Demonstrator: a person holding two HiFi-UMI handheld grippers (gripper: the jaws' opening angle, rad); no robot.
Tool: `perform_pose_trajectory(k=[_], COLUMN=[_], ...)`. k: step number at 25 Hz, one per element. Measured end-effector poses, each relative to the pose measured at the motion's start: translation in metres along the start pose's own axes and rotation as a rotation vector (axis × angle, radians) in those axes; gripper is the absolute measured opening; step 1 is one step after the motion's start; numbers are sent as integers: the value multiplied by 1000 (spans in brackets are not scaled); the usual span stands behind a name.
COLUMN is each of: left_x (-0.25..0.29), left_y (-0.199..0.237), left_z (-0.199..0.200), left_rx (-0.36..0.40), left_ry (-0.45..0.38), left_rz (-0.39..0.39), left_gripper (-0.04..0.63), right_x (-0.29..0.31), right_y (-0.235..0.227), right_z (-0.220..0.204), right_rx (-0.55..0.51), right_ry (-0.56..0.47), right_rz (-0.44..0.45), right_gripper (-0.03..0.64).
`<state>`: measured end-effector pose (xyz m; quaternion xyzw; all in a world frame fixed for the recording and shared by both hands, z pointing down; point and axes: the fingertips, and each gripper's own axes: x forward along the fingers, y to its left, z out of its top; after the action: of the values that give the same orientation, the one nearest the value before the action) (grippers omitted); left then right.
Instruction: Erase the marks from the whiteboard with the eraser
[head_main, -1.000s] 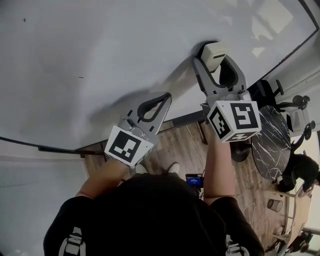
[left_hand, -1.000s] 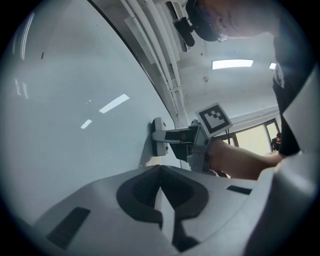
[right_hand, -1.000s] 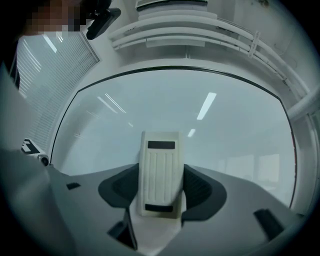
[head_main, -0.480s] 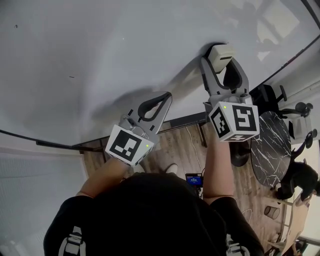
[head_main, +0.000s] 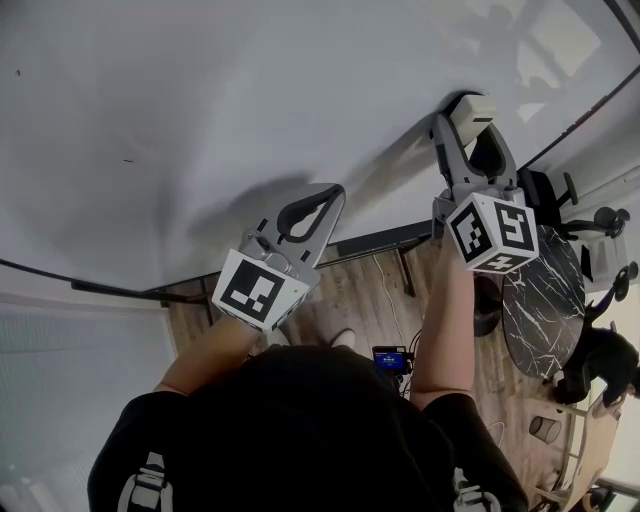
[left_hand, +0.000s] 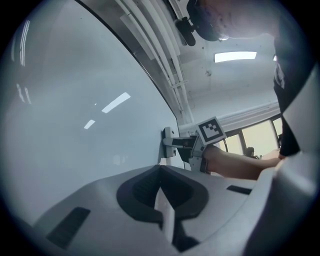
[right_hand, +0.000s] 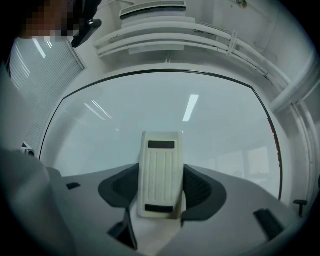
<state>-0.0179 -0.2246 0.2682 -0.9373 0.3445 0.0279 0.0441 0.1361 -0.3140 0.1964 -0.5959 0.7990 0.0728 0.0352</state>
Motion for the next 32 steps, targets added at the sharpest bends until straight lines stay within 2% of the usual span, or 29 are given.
perform_pose_trajectory(k=[7, 11, 15, 19, 26, 29, 32], left_x=[6, -4, -8, -13, -25, -36, -46], left_y=[-1, 2, 6, 7, 15, 26, 34], left_z=[-1, -6, 1, 6, 12, 13, 16], left_rx=[10, 14, 19, 23, 42, 52, 55], left_ry=[1, 2, -3, -7, -7, -9, -11], left_rz=[10, 27, 46, 64, 105, 133, 162], left_gripper=[5, 5, 5, 5, 5, 5, 5], right_x=[-1, -7, -21, -27, -10, -1, 5], right_y=[-21, -12, 0, 36, 125, 162, 180], right_z=[-5, -9, 5, 22, 40, 43, 45], right_rx=[23, 18, 2, -35, -171, -240, -277], right_ry=[6, 13, -2, -18, -33, -38, -43], right_rz=[-12, 5, 25, 88, 203, 226, 210], right_gripper=[252, 252, 252, 252, 252, 252, 252])
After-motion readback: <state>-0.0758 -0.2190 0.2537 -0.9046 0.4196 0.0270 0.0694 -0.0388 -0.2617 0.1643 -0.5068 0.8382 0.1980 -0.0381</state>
